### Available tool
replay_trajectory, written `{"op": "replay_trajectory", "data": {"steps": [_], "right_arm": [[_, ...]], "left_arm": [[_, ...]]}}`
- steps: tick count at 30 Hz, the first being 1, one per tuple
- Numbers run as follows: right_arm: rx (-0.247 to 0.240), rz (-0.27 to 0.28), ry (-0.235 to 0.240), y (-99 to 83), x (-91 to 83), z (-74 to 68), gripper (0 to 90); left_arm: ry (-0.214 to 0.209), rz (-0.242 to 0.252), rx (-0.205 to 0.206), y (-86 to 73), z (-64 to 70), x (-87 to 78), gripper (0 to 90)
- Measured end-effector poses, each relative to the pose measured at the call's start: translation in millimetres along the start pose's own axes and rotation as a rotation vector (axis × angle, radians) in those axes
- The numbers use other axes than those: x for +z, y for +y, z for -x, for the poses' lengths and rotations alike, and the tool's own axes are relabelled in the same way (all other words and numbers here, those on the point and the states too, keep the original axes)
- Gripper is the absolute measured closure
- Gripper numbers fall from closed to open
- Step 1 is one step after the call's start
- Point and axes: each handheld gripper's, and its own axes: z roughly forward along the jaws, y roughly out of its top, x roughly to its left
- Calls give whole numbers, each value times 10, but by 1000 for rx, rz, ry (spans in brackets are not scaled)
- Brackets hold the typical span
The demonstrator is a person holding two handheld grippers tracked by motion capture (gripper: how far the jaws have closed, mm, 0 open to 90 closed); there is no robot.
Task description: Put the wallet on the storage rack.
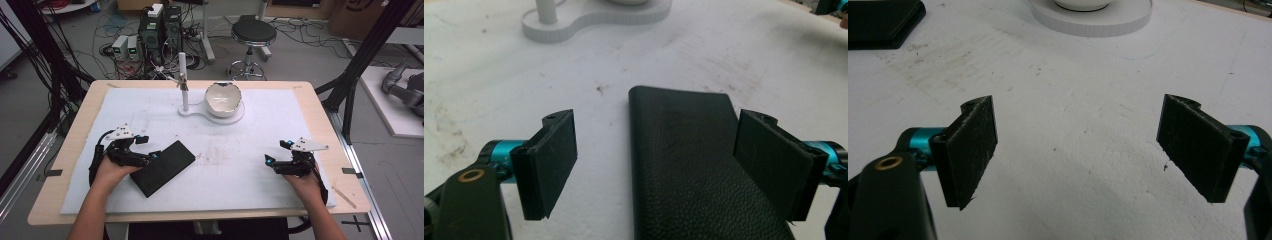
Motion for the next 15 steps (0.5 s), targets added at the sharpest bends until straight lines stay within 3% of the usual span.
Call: {"op": "replay_trajectory", "data": {"steps": [13,15], "right_arm": [[-7,-2,6,1,1,-13,167],[-4,-1,7,3,-5,-17,167]], "left_arm": [[-41,-98,-42,-211,-57,-46,197],[-51,-139,-36,-243,-53,-34,204]]}}
